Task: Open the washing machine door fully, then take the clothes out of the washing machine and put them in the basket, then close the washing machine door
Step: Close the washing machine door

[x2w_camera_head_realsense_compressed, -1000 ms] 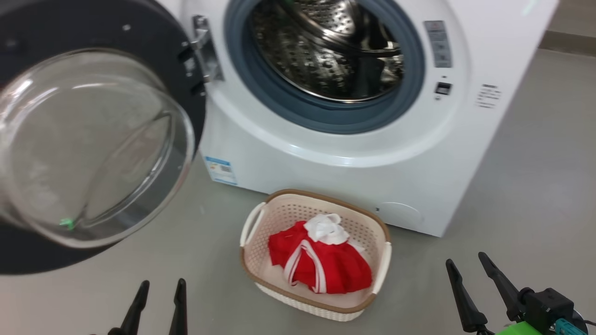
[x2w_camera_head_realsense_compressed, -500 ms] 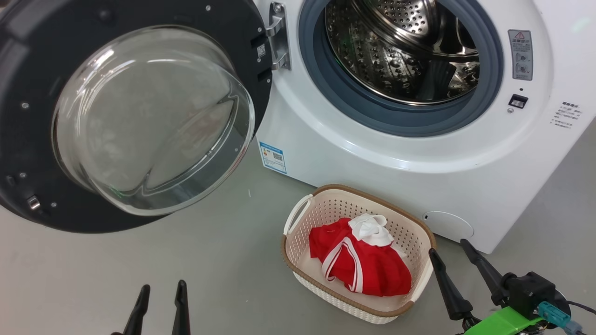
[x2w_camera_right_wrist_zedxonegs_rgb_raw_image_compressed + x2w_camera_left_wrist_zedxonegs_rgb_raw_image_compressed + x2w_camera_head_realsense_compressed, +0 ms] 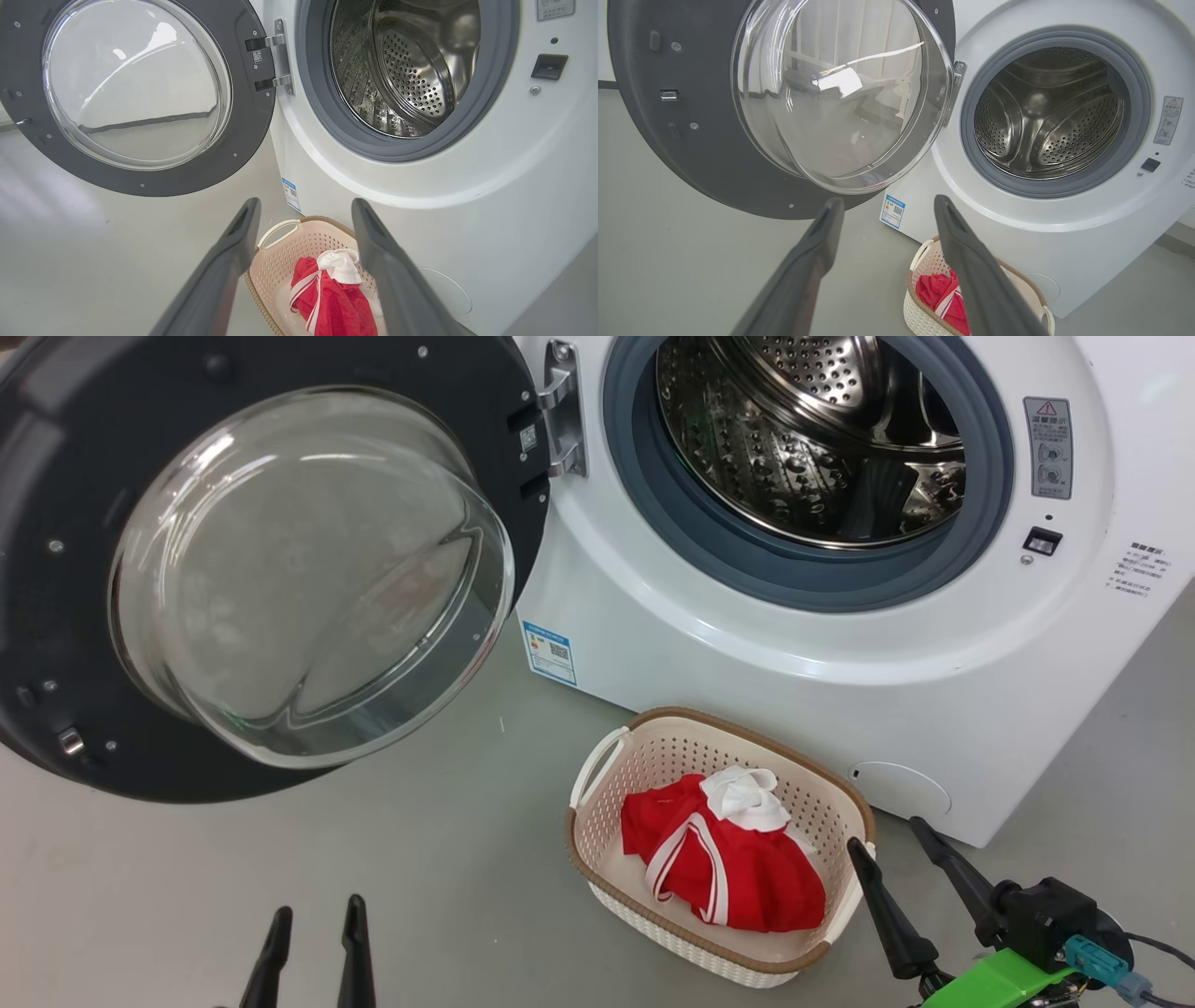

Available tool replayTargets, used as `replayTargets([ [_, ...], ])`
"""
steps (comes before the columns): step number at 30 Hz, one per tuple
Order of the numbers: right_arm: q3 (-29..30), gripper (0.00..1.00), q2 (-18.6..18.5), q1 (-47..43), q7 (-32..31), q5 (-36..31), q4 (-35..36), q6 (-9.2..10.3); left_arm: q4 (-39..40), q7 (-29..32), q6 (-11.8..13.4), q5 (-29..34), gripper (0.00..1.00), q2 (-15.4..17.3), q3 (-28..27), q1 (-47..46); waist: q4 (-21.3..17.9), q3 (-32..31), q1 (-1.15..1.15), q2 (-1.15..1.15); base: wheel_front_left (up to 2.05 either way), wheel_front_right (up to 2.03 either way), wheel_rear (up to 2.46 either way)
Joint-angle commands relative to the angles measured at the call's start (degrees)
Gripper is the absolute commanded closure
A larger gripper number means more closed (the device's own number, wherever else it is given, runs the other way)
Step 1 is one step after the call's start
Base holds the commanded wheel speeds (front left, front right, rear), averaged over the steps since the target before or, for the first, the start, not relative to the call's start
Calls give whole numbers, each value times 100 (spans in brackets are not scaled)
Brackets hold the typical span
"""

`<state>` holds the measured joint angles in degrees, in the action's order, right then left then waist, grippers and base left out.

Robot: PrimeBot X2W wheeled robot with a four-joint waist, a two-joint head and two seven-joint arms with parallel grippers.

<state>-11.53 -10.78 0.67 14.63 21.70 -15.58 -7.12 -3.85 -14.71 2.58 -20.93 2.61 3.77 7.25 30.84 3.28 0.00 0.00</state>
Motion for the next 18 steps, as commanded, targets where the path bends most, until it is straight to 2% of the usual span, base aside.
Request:
replayTargets([
  [1, -77, 0, -79, 174, 37, 59, 130, -36, 215, -29, 20, -104, 53, 27, -237, -117, -7, -8, 0, 0, 0, 0, 0],
  [2, -65, 0, -75, 157, 37, 57, 137, -36, 240, -29, -2, -165, 87, 27, -282, -144, -9, -9, 0, 0, 0, 0, 0],
  [3, -53, 0, -70, 139, 37, 56, 143, -36, 268, -29, -38, -229, 100, 27, -335, -183, -12, -9, 0, 0, 0, 0, 0],
  [9, 10, 0, -33, 40, 37, 24, 192, -36, 656, -29, -427, -211, 100, 27, -941, -720, -30, 13, 0, 0, 0, 0, 0],
  [13, 95, 0, 3, -16, 37, -6, 240, -36, 1035, -29, -749, 209, 100, 37, -1579, -1334, -51, 58, 0, 0, 0, 0, 0],
  [18, 195, 0, 43, -35, 37, -72, 332, -36, 1255, -29, -961, 491, 100, 411, -2123, -2329, -70, 181, 0, 0, 0, 0, 0],
])
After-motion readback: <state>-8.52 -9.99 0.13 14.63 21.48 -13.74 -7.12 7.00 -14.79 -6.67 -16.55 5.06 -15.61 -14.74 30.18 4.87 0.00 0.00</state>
